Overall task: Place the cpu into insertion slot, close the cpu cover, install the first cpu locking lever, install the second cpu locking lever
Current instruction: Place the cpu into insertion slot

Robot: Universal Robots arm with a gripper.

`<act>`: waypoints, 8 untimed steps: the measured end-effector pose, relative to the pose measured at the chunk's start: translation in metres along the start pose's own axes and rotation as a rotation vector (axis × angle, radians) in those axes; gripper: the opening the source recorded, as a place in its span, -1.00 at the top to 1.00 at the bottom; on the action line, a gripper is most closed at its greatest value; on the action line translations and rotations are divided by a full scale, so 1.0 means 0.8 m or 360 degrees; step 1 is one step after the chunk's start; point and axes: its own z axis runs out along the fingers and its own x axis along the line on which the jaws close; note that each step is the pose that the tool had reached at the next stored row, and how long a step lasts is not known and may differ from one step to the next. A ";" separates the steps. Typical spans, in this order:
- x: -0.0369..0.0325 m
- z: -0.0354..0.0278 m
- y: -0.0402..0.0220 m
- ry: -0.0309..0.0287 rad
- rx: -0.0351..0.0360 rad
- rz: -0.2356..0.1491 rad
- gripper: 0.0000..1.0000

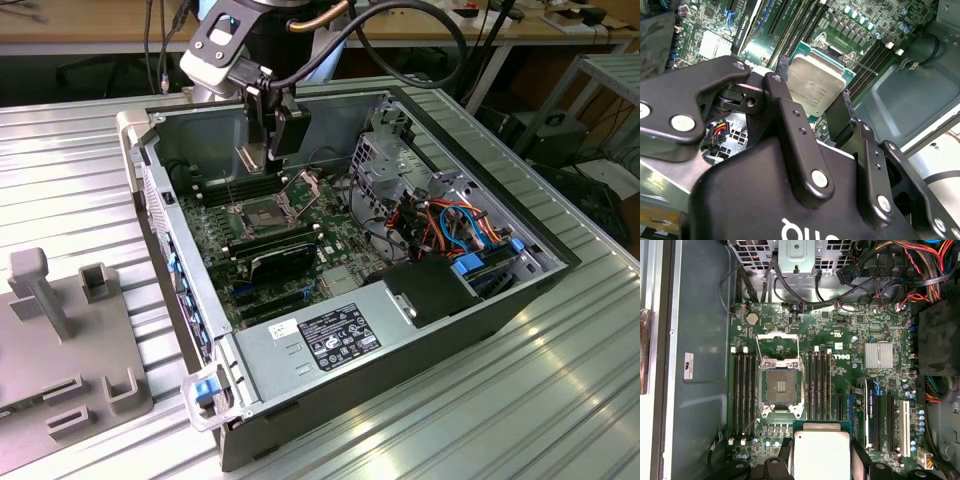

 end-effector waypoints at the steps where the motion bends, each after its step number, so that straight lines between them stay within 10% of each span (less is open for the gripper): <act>1: 0.0003 0.0003 0.0002 0.00002 0.0000 0.0000 -0.09; 8: 0.0053 0.0041 0.0038 -0.00002 0.0000 0.0000 -0.09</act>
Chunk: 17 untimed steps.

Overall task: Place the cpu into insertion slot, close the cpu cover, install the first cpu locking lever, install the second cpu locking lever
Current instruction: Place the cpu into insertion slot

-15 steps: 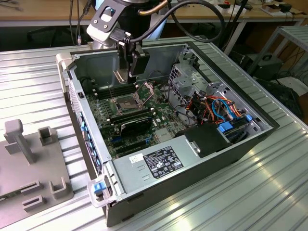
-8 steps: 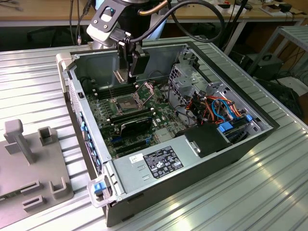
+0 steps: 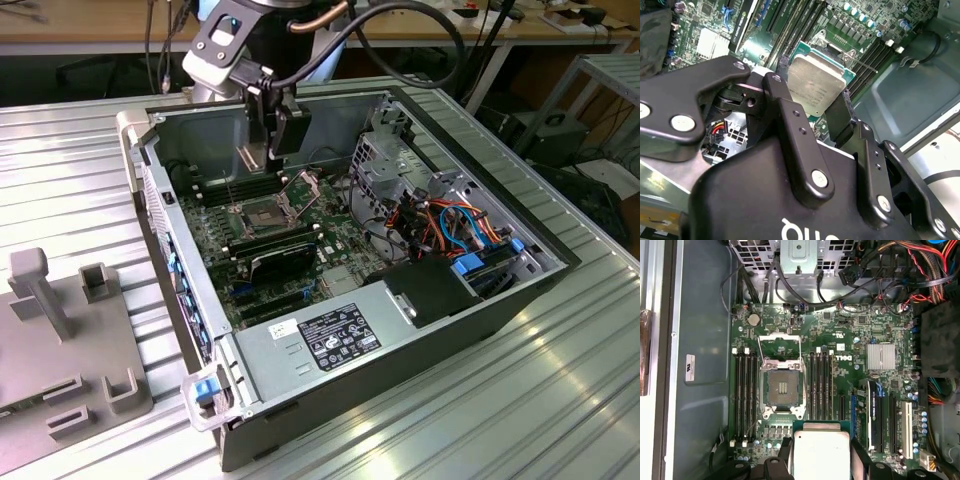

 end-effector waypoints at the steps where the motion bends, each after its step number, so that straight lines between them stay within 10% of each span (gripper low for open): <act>1: 0.0010 0.0014 0.0009 0.00000 0.0000 0.0000 -0.09; 17: 0.0082 0.0400 0.0081 0.00117 0.0000 0.0000 -0.09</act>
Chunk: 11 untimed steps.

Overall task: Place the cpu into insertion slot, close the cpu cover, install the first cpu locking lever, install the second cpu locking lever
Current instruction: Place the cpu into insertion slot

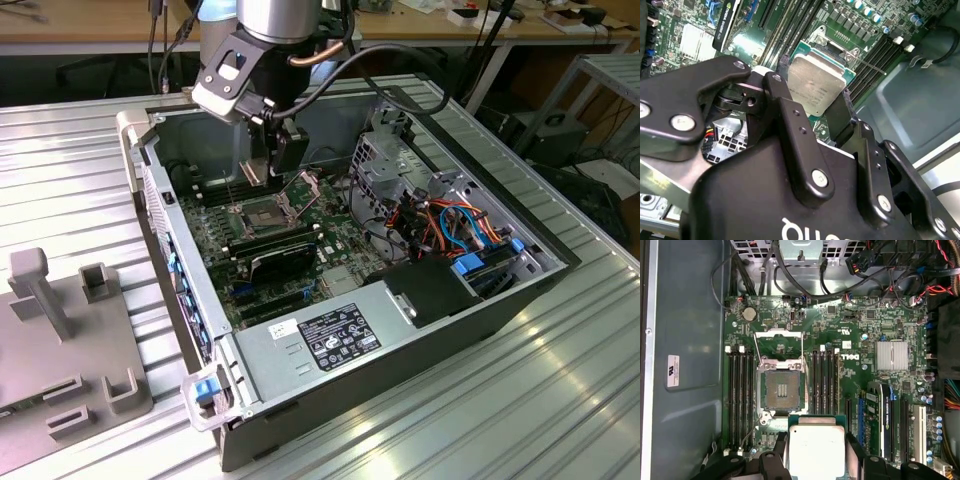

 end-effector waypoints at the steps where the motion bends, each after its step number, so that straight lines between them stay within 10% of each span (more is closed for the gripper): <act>1: 0.0000 0.0000 0.0000 0.00000 0.0000 0.0000 -0.09; 11: 0.0002 0.0007 0.0001 0.00009 -0.0001 0.0000 -0.09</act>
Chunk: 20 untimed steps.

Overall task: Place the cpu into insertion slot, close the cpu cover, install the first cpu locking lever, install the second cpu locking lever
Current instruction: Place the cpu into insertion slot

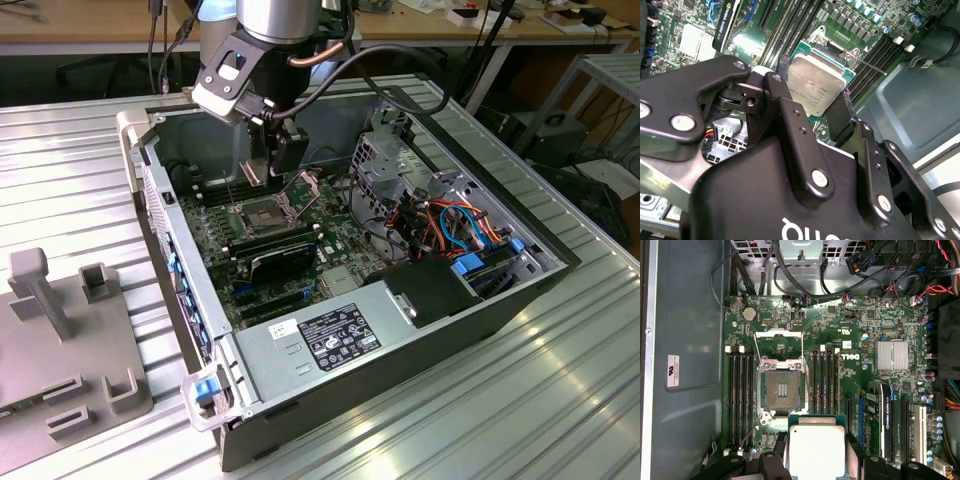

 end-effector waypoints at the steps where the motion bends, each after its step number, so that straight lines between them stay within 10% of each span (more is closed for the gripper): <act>1: 0.0002 0.0002 0.0001 0.00000 0.0000 0.0000 -0.09; 20: 0.0177 0.0309 0.0144 -0.00005 0.0000 0.0000 -0.09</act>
